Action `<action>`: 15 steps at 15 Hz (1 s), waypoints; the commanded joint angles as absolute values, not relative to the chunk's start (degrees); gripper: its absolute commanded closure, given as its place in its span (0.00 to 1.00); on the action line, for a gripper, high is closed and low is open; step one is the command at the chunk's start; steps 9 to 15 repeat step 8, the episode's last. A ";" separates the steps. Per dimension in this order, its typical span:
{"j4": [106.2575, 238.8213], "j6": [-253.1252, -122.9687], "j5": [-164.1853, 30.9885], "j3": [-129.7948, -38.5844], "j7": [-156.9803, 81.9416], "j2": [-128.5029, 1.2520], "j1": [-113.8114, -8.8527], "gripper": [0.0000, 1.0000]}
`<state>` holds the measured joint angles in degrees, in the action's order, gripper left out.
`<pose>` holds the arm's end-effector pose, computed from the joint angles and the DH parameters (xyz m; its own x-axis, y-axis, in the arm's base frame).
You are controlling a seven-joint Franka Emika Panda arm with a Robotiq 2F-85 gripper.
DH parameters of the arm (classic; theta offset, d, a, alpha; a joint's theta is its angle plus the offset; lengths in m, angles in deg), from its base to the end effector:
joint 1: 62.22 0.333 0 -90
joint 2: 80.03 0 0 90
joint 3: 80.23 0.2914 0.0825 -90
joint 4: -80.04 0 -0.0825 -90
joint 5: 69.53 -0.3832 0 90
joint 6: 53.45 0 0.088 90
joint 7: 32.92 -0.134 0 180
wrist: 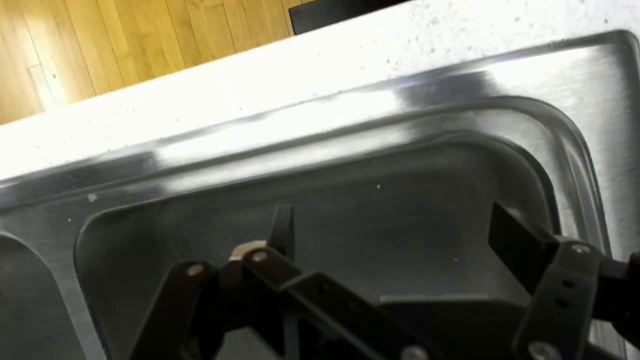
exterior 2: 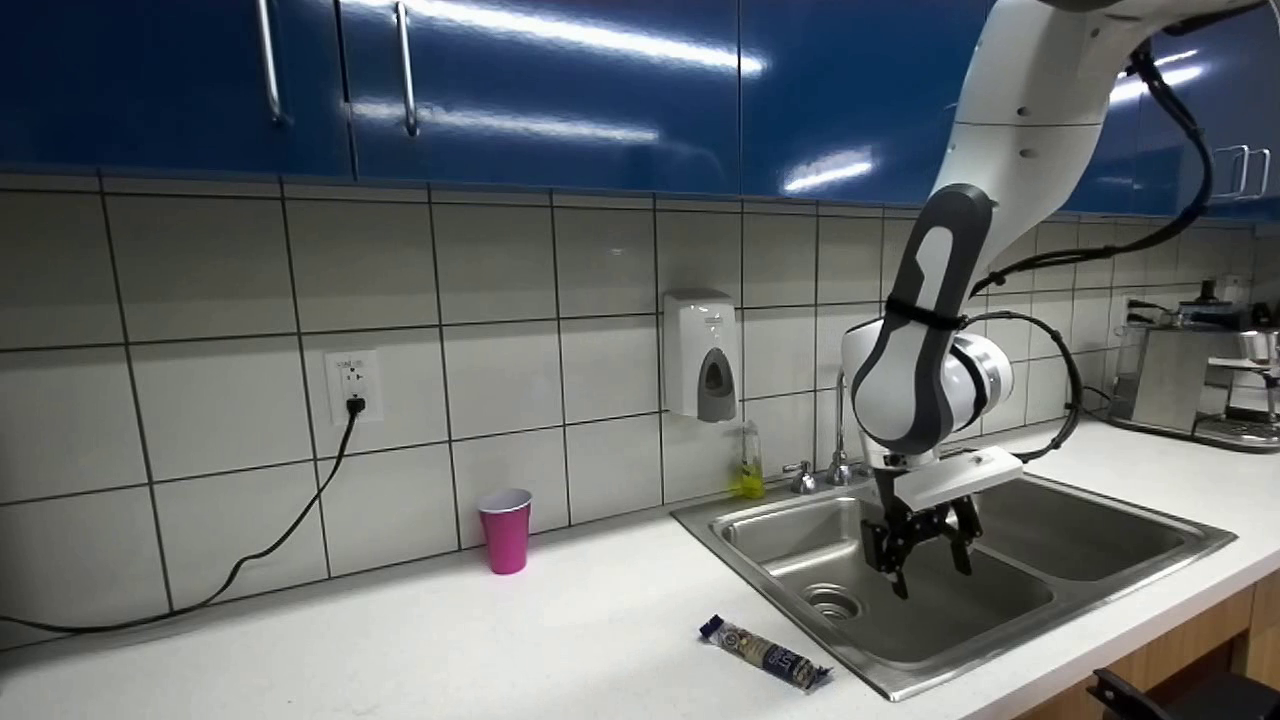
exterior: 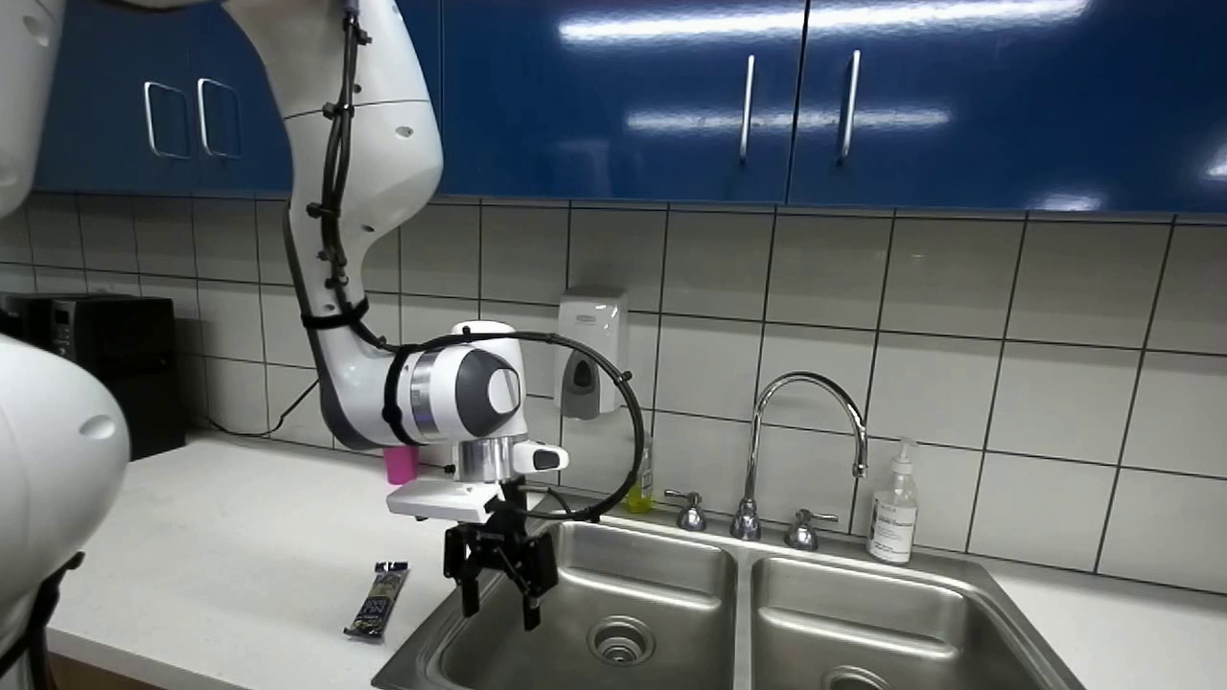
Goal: Remove the chocolate bar from the left sink and put it on the counter
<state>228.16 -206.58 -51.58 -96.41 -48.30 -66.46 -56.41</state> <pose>0.4078 -0.0802 0.1170 0.9784 -0.1666 -0.1226 -0.1399 -0.9695 0.2012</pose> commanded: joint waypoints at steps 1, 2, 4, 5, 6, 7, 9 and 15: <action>233.01 -205.78 -47.30 -96.90 -51.76 -72.03 -57.71 0.00; 233.77 -205.85 -46.31 -97.16 -53.22 -72.67 -57.87 0.00; 231.66 -206.22 -47.57 -95.43 -52.21 -69.54 -58.81 0.00; 232.23 -206.16 -46.98 -95.54 -53.18 -70.05 -59.00 0.00; 232.59 -206.15 -46.75 -95.57 -53.60 -70.43 -59.14 0.00; 232.74 -206.15 -46.73 -95.57 -53.70 -70.62 -59.23 0.00; 232.80 -206.15 -46.73 -95.56 -53.74 -70.71 -59.26 0.00; 232.80 -206.15 -46.73 -95.56 -53.74 -70.71 -59.26 0.00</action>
